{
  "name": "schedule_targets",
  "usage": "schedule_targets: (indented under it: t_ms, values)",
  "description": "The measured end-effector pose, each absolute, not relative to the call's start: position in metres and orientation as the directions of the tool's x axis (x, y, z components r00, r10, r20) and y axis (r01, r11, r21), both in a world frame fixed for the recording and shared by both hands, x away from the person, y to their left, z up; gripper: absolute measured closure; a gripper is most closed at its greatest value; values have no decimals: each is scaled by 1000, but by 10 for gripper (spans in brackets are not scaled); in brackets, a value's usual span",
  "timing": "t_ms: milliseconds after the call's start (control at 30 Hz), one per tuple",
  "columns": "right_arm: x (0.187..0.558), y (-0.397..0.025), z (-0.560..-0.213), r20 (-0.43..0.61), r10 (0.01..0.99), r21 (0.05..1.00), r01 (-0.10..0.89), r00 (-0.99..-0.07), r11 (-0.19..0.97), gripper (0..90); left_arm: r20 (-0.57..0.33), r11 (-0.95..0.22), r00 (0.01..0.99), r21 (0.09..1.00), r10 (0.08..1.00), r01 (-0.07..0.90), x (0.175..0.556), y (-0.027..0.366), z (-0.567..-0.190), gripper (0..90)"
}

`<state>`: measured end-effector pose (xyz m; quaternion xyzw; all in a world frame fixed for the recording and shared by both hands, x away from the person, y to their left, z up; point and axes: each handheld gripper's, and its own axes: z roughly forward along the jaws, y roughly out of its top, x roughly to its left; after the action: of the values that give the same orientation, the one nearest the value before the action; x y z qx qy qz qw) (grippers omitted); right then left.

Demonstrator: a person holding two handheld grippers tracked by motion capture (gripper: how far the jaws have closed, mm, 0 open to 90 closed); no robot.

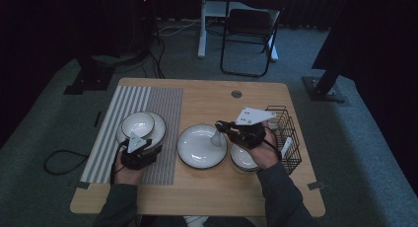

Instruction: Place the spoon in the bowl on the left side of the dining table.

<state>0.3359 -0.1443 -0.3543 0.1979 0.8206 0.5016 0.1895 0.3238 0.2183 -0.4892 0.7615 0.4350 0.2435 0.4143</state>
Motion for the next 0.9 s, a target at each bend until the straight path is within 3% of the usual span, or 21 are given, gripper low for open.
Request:
schedule_targets:
  t_ms: [900]
  values:
    - [361, -118, -352, -80, 504, 902, 153, -860, 405, 845, -3, -291, 526, 831, 851, 475, 324, 215, -507, 516]
